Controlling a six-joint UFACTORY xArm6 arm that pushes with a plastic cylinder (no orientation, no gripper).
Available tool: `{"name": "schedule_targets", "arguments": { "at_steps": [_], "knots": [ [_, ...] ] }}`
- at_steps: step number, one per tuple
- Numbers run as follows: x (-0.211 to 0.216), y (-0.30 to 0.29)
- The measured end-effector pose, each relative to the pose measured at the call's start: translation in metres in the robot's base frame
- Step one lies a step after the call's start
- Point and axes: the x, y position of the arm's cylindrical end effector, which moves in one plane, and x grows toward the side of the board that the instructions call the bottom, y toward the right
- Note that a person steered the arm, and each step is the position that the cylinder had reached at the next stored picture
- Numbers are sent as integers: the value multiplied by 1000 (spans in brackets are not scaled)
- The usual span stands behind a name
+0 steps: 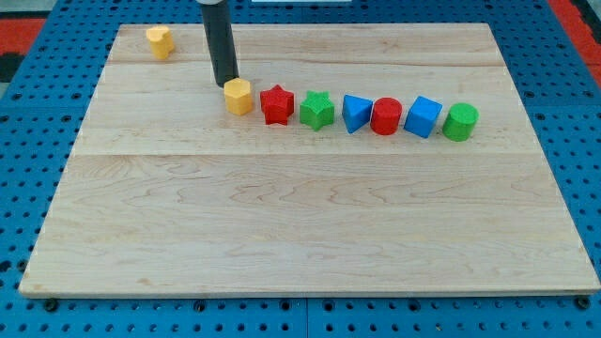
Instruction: Slide the yellow heart closer to the yellow hexagon
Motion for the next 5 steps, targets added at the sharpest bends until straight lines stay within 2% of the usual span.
{"name": "schedule_targets", "arguments": {
  "at_steps": [2,4,5],
  "knots": [
    [13,-4],
    [-132,2],
    [-133,-28]
  ]
}}
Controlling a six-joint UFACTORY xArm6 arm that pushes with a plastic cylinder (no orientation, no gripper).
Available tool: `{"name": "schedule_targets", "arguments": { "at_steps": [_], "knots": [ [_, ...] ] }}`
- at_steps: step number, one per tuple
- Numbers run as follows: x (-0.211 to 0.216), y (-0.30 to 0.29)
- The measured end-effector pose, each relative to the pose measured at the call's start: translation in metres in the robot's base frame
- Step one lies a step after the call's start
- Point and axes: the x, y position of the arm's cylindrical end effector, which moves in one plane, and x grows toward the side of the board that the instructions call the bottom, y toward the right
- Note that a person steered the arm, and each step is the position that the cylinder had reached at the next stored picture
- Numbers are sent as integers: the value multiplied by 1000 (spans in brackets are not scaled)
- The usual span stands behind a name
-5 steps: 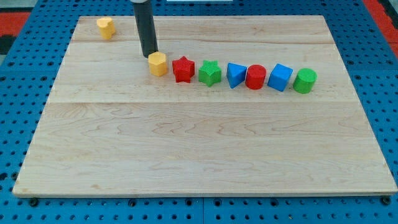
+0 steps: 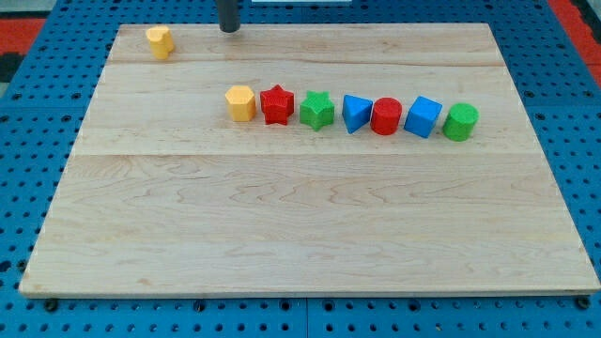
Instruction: Slide the yellow heart closer to the yellow hexagon
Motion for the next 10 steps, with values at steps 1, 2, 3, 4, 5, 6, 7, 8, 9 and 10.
{"name": "schedule_targets", "arguments": {
  "at_steps": [1,2,3,4,5,6,7,8,9,10],
  "knots": [
    [30,-89],
    [30,-101],
    [22,-132],
    [51,-163],
    [94,-123],
    [97,-84],
    [136,-37],
    [115,-28],
    [66,-52],
    [93,-117]
  ]
}}
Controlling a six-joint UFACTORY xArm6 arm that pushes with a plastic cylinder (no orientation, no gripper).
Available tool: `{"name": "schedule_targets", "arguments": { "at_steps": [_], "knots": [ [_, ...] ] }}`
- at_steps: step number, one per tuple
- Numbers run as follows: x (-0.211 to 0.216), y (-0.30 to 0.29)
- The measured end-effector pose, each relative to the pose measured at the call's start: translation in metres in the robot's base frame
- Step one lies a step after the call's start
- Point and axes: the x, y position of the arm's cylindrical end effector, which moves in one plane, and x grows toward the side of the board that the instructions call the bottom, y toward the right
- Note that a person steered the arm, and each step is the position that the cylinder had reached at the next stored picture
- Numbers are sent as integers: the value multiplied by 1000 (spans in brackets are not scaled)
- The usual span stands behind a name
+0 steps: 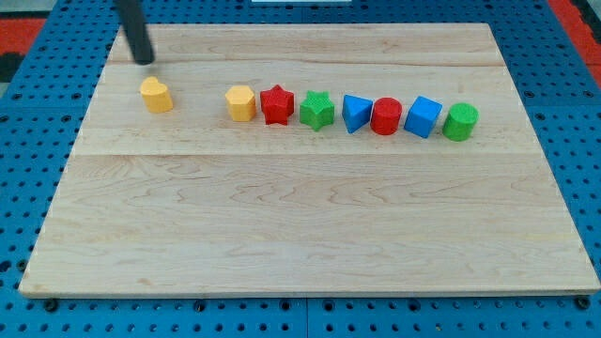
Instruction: Slide the yellow heart closer to the yellow hexagon
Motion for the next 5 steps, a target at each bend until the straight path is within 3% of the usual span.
{"name": "schedule_targets", "arguments": {
  "at_steps": [1,3,5],
  "knots": [
    [40,-20],
    [101,56],
    [57,23]
  ]
}}
